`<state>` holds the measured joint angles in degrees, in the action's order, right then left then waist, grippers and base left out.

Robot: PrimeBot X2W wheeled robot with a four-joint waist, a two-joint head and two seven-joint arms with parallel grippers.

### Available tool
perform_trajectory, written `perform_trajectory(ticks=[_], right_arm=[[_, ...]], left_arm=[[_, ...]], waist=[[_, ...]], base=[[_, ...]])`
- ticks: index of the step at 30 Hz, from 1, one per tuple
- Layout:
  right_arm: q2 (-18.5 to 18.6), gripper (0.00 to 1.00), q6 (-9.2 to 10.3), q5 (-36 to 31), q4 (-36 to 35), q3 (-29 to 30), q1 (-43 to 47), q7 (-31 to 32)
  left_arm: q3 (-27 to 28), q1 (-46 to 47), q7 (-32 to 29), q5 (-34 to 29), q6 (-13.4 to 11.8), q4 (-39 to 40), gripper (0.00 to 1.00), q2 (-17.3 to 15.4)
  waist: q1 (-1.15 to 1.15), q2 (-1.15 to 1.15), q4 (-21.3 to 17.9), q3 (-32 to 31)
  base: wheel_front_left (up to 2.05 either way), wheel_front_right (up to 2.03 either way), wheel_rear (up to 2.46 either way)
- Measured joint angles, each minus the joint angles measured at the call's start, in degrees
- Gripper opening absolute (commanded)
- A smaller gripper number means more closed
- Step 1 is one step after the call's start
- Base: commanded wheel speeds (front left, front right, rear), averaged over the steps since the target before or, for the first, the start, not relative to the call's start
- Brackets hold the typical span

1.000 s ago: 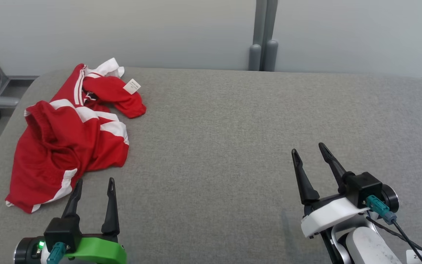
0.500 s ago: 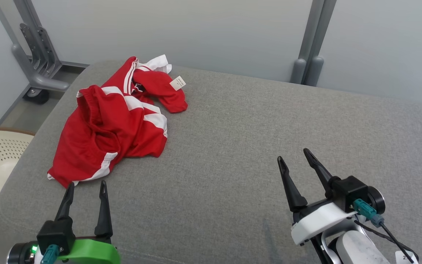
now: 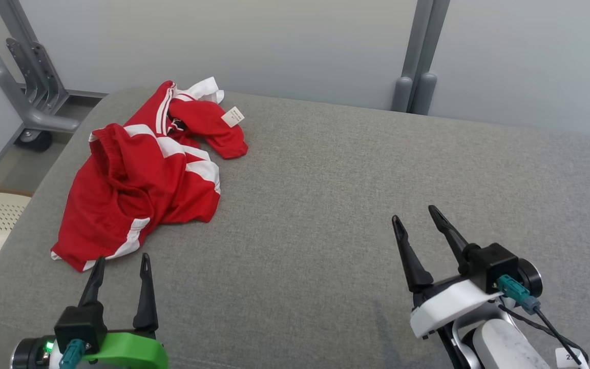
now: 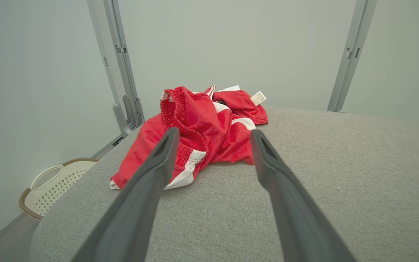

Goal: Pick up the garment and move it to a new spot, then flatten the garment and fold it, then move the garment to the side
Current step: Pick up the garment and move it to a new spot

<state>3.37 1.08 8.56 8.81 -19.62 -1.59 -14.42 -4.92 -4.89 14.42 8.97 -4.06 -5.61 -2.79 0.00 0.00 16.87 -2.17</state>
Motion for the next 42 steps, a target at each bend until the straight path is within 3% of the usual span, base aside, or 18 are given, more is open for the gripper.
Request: perform_trajectory(ticks=[9,26,42], right_arm=[[0.18,1.0,-0.01,-0.79,-0.03,0.7,-1.57,-0.01],[2.09,1.0,-2.02,-3.5,-0.73,-0.43,-9.82,-0.01],[3.93,1.0,-3.09,-5.32,-1.12,0.05,-16.84,-0.02]], left_arm=[[-0.19,7.58,-0.34,-0.68,0.6,-4.23,1.0,-1.6],[4.17,29.43,-12.98,2.03,0.75,-13.82,1.0,-3.13],[7.62,43.2,-22.16,3.07,-1.58,-25.6,1.0,-3.52]], waist=[[0.0,0.0,-0.39,1.59],[0.0,0.0,-2.57,8.57],[0.0,0.0,-6.79,17.43]], base=[[0.0,0.0,0.0],[0.0,0.0,0.0],[0.0,0.0,0.0]])
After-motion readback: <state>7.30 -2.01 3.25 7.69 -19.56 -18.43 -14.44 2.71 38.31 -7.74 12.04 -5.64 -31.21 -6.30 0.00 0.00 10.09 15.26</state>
